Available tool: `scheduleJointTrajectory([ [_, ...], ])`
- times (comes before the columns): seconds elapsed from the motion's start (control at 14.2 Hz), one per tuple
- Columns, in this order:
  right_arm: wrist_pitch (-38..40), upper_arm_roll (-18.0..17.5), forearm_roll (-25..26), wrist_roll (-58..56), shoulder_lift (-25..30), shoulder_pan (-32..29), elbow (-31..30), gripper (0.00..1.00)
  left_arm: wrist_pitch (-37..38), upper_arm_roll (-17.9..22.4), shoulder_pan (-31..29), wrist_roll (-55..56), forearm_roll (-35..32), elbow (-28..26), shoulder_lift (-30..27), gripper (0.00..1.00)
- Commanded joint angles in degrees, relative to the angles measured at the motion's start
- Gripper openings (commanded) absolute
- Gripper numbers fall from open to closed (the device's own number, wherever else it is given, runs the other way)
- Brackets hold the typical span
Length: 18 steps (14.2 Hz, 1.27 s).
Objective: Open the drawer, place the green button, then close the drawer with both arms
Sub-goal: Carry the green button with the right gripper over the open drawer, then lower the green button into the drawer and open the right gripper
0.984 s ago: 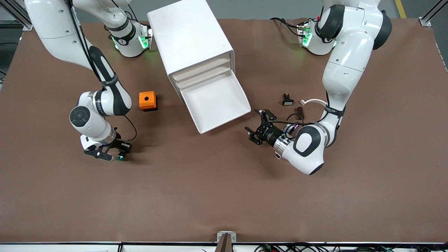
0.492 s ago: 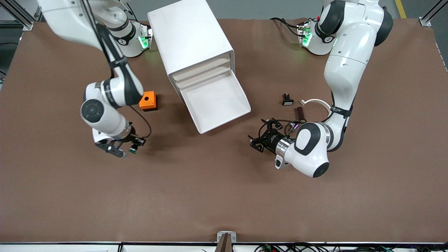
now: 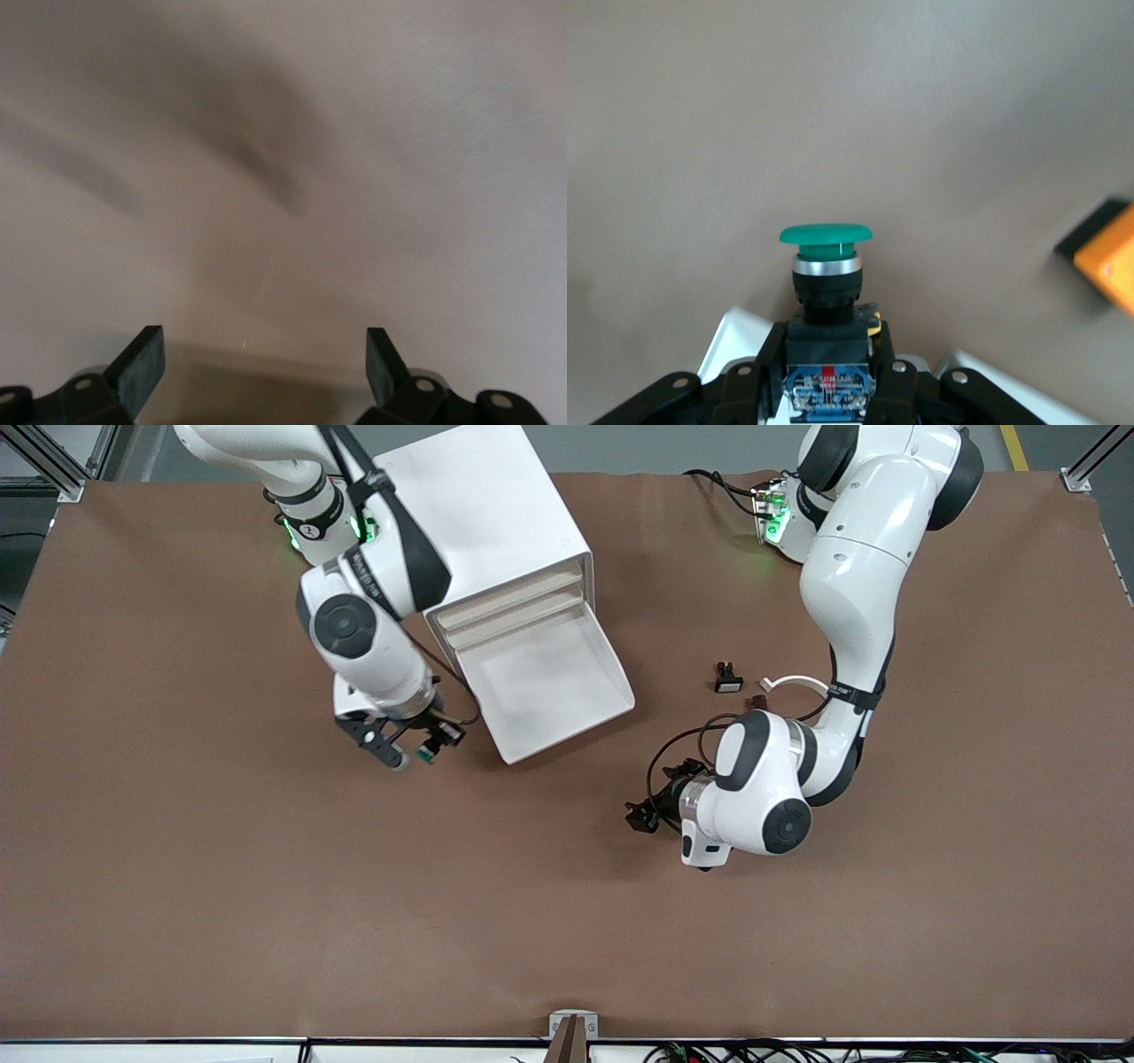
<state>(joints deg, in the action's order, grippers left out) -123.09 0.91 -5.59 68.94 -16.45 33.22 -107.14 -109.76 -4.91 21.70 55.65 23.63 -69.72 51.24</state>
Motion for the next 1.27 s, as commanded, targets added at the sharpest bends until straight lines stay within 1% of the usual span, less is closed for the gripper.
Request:
scheduleJointTrajectory([
  [0.0, 2.1, 0.4, -0.9, 7.4, 0.4, 4.2, 1.0, 0.0, -2.0, 0.4, 2.1, -0.8, -4.9, -1.0, -1.8, 1.0],
  [0.14, 1.5, 0.4, -0.9, 13.2, 0.2, 8.2, 0.5, 0.0, -2.6, 0.8, 3.6, -0.1, -7.4, -1.0, -2.0, 1.0],
  [0.28, 1.0, 0.4, -0.9, 17.0, 0.1, 10.8, 0.4, 0.0, -4.4, 0.9, 4.8, 0.3, -9.8, -1.1, -2.2, 1.0],
  [0.56, -1.0, 0.4, -0.9, 21.2, 0.0, 15.4, -0.9, 0.0, -5.6, 1.0, 6.9, 0.4, -11.7, -1.2, -3.1, 1.0],
  [0.84, -6.1, 0.4, -0.7, 21.3, -0.8, 17.5, -1.8, 0.0, -5.6, 1.0, 8.4, 4.3, -13.4, -1.2, -3.2, 1.0],
  [1.19, -8.5, 0.5, 0.1, 21.4, -5.8, 18.1, 0.6, 0.0, -5.6, 1.0, 9.8, 5.0, -14.1, -1.3, -3.3, 1.0],
])
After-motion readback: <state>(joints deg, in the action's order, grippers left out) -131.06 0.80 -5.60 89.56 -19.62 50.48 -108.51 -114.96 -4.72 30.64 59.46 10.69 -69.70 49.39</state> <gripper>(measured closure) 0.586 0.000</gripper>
